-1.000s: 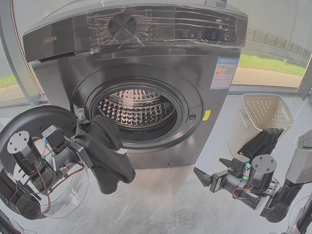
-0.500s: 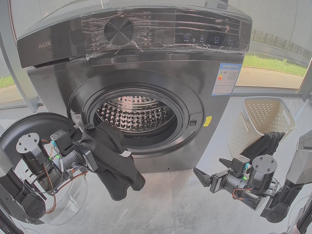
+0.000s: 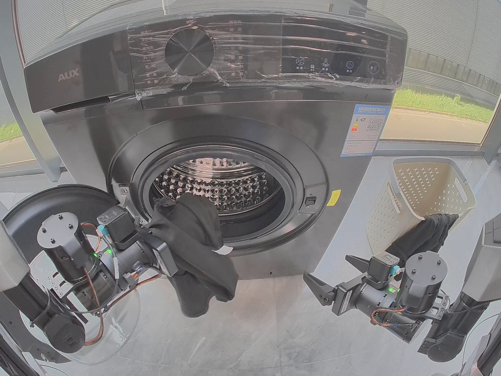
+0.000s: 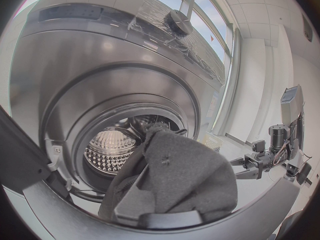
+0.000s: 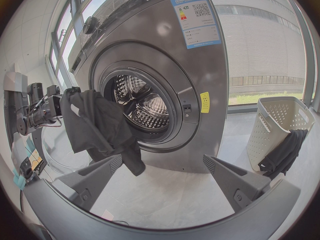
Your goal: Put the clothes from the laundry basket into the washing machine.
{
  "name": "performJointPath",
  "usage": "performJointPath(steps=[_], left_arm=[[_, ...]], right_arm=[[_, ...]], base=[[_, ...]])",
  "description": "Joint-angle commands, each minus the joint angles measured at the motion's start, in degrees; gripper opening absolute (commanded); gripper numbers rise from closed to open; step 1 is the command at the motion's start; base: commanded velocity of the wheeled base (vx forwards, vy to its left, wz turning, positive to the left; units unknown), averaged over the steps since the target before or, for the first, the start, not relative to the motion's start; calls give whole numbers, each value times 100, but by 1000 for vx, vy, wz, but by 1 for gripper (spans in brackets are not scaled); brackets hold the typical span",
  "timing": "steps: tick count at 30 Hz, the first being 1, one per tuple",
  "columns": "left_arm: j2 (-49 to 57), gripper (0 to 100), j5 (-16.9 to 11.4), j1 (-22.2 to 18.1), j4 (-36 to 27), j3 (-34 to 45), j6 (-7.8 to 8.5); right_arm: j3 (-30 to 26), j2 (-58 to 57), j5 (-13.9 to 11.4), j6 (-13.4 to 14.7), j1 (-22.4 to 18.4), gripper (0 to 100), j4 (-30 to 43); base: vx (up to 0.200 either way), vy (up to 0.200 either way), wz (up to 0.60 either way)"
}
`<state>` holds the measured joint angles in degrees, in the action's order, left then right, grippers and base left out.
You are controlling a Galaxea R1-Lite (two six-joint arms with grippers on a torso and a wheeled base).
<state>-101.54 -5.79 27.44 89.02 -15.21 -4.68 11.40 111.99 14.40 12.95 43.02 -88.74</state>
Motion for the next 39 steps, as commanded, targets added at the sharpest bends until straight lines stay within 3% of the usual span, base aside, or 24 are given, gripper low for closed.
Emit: performJointPath(steps=[1,8,13,17,29,39], left_arm=[[-762,0,34,147,19,-781,-59],[-1474,0,60,130,11,-1309,-244],[-2028,0,184,16,11,-2021,-244],[-2397,0,474,-55,-16,-2609,-217],[-3197,0,658,-81,-218,-3647,-138],[-3654,0,913,-151,-1475,-5193,-68]], right_arm=[[-6,-116,-7,6,110,100,-3],[-6,-116,-7,-3,101,100,-3],[-15,-116,-16,-3,119,100,-3],[-15,-108,-16,-3,128,100,-3],[-24,-37,-25,6,128,100,-3],[-32,-37,-25,6,128,100,-3]], base=[[0,0,0],[0,0,0],[0,0,0],[0,0,0],[0,0,0],[0,0,0]])
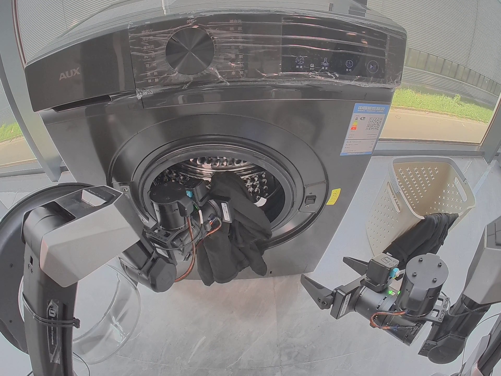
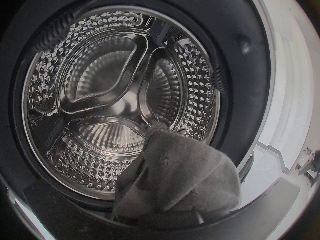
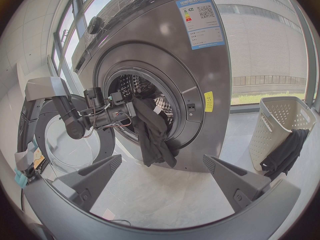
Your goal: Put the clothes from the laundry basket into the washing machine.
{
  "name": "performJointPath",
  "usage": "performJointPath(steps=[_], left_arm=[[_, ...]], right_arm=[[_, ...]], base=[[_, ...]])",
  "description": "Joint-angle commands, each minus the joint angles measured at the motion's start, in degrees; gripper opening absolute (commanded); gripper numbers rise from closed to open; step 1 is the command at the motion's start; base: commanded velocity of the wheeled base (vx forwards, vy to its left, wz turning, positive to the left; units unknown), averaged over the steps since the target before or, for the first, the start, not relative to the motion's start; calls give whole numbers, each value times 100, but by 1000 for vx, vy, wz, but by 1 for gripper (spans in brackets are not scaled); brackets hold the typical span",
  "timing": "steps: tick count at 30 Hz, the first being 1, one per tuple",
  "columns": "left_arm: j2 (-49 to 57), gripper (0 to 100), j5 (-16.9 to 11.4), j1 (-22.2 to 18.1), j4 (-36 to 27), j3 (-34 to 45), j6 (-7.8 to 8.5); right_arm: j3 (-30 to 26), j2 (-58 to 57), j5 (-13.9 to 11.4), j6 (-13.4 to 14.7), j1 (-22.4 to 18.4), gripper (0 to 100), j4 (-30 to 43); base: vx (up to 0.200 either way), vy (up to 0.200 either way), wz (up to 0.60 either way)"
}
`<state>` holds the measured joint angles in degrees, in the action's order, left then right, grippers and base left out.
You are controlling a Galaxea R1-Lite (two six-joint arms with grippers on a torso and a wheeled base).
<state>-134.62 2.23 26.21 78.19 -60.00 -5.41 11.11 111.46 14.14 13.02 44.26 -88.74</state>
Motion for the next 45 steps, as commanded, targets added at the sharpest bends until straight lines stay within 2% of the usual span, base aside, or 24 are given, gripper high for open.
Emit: performJointPath(steps=[1,9,20,21,22,32,33,38,45], left_arm=[[-389,0,120,-28,-498,-873,5],[-1040,0,331,-72,-1104,-2209,5],[-1506,0,577,-195,-1552,-3167,5],[-1629,0,814,-266,-1702,-3606,5],[-1690,0,867,-292,-1763,-3800,5],[-1646,0,946,-397,-1948,-3931,-12],[-1638,100,937,-406,-1966,-3923,-4],[-1620,100,946,-424,-1983,-3896,-39],[-899,100,911,-318,-2308,-2806,-48]], right_arm=[[-3,16,1,-1,-6,100,5],[-3,16,-8,-10,-23,100,5],[-3,16,-8,-10,-32,100,5],[-3,16,-17,-10,-41,100,5],[-3,16,-17,-19,-49,100,5],[-3,16,-17,-10,-23,100,5],[-3,16,-8,-10,-14,100,5],[-3,16,-8,-10,-14,100,5],[6,16,-17,-10,-6,100,5]], base=[[0,0,0],[0,0,0],[0,0,0],[0,0,0],[0,0,0],[0,0,0],[0,0,0],[0,0,0],[0,0,0]])
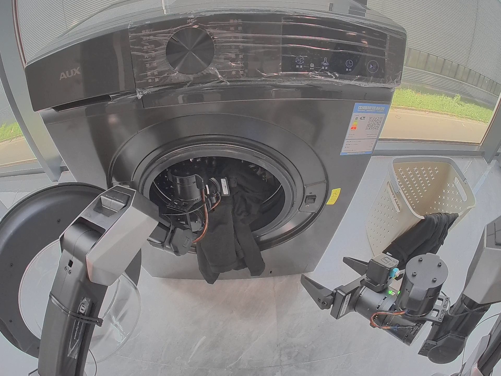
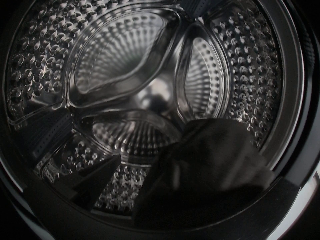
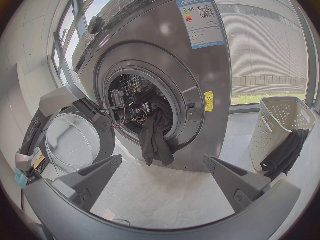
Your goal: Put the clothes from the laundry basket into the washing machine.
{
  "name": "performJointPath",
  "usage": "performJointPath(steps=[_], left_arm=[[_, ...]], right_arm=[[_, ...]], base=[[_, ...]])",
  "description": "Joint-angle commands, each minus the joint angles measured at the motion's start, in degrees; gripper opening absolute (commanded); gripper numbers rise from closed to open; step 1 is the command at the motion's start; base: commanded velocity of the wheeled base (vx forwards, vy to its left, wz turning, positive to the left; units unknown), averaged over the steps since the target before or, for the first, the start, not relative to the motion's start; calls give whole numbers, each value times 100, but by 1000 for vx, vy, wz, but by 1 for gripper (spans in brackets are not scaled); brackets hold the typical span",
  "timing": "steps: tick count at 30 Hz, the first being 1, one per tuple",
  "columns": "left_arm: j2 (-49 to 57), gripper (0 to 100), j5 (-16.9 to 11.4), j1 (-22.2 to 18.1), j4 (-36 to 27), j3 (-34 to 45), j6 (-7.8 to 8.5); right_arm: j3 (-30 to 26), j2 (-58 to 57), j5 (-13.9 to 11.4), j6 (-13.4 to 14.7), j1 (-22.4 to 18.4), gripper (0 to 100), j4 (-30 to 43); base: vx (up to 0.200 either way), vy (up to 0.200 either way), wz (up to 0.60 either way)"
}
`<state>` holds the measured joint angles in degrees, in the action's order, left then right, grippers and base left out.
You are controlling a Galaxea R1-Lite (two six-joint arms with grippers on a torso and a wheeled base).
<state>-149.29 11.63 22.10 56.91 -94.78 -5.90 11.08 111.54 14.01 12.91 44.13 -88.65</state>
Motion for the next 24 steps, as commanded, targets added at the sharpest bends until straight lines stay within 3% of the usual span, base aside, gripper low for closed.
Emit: performJointPath(steps=[1,4,6,10,14,24], left_arm=[[682,100,-82,154,-224,874,1],[901,100,-135,277,-364,1287,19],[1183,100,-381,453,-575,1884,45],[1262,100,-574,611,-725,2298,89],[1103,100,-592,611,-751,2333,326],[673,100,-530,567,-716,2183,388]], right_arm=[[-1,8,-3,-8,17,100,-3],[8,8,6,-8,17,100,-3],[8,8,-3,-8,17,100,-3],[-1,8,-3,-8,17,100,-3],[-1,8,-3,-8,17,100,-3],[-1,8,-3,-8,17,100,-3]], base=[[0,0,0],[0,0,0],[0,0,0],[0,0,0],[0,0,0],[0,0,0]])
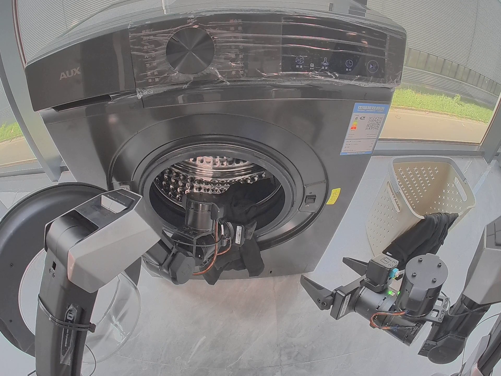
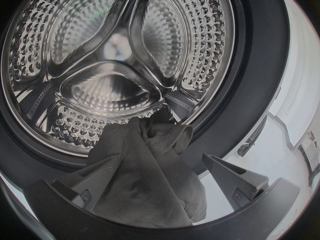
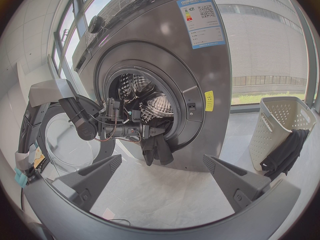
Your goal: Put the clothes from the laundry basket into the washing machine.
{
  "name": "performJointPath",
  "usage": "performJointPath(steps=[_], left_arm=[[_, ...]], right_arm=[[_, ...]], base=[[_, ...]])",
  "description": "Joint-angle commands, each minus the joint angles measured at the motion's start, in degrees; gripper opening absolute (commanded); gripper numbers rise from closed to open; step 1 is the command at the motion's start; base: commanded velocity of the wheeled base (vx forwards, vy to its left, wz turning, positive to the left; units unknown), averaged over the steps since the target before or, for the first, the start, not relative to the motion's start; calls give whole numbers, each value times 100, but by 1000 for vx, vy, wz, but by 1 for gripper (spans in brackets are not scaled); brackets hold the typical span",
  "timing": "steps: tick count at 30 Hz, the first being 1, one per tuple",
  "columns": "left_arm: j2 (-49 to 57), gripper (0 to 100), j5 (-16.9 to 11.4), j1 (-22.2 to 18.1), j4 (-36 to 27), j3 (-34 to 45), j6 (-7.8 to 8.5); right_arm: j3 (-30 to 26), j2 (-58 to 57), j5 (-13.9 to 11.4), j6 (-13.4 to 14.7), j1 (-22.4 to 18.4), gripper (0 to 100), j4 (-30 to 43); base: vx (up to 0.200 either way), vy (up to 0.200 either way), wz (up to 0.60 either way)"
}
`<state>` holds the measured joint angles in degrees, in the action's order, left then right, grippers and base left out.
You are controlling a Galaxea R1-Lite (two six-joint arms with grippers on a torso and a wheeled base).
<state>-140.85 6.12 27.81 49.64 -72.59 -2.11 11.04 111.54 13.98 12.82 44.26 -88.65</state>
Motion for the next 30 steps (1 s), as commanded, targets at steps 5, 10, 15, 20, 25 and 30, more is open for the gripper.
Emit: performJointPath(steps=[5,10,15,20,25,30], left_arm=[[-294,100,38,-47,28,-176,9],[-364,0,38,-100,46,-246,9],[-531,0,38,-126,81,-352,9],[-549,0,47,-135,116,-536,-70],[-531,0,188,-241,107,-1020,-255],[-681,0,522,-355,107,-1784,-422]], right_arm=[[3,60,-1,1,3,100,-3],[3,69,-1,10,3,100,-3],[3,69,-1,10,3,100,-3],[12,69,-1,10,-6,100,-3],[12,78,-1,10,3,100,-3],[21,87,-1,10,21,100,-3]], base=[[0,0,0],[0,0,0],[0,0,0],[0,0,0],[0,0,0],[0,0,0]])
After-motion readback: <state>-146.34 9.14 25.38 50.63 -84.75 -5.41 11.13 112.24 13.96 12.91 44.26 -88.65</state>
